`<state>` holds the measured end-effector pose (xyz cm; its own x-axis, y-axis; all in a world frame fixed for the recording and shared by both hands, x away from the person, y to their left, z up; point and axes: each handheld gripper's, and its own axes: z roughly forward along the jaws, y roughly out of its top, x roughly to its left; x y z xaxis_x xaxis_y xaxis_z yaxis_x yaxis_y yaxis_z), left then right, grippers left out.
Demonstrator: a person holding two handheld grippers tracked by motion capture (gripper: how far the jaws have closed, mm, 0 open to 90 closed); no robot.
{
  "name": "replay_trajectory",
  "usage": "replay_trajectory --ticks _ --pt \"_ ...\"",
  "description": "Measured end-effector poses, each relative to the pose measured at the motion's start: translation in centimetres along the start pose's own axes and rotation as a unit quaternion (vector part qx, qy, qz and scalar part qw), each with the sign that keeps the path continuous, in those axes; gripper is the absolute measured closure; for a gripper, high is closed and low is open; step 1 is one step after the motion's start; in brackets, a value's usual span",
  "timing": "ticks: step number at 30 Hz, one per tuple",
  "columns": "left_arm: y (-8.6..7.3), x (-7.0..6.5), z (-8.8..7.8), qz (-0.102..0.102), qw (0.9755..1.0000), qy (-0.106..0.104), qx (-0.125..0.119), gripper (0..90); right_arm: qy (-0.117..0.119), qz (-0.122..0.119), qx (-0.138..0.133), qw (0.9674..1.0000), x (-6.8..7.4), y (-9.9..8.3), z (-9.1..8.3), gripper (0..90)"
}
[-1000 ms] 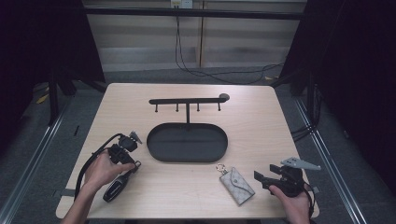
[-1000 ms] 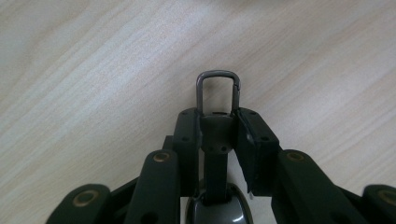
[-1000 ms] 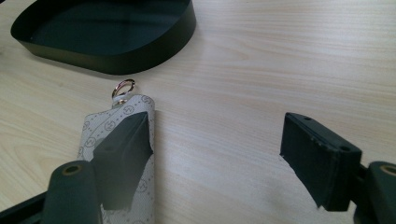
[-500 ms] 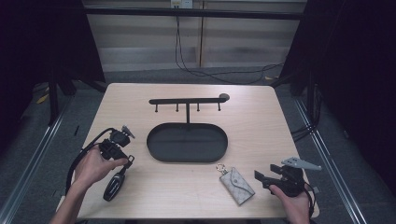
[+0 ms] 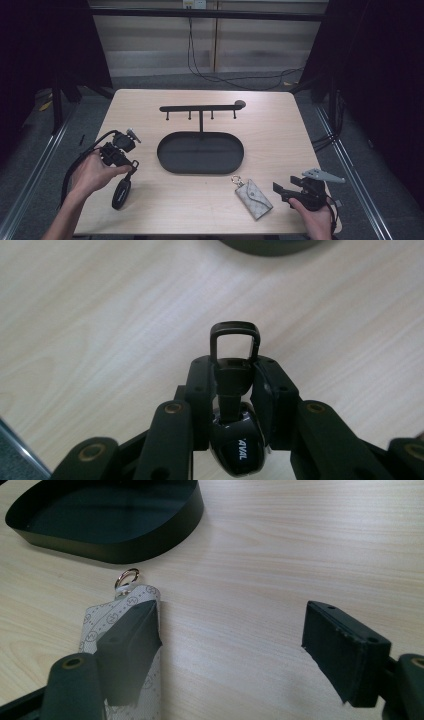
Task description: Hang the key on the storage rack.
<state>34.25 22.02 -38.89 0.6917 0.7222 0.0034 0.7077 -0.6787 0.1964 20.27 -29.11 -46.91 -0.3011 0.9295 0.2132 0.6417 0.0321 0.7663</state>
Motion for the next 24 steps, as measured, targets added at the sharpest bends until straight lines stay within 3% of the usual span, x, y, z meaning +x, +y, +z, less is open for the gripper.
replay_trajectory --ticks 6,16,24 --pt "0.2 0.0 -0.5 -0.005 1.0 -0.005 -0.005 70.8 0.0 0.001 0.0 1.0 0.0 0.0 0.0 22.6" --pt "0.5 0.4 -2.9 0.0 0.9998 -0.01 -0.019 70.7 0.0 0.0 0.0 1.0 0.0 0.0 0.0 22.4" --pt "1.2 0.8 -4.3 -0.001 0.9998 -0.014 -0.018 70.8 0.0 0.0 -0.001 1.0 0.0 0.0 0.0 22.3"
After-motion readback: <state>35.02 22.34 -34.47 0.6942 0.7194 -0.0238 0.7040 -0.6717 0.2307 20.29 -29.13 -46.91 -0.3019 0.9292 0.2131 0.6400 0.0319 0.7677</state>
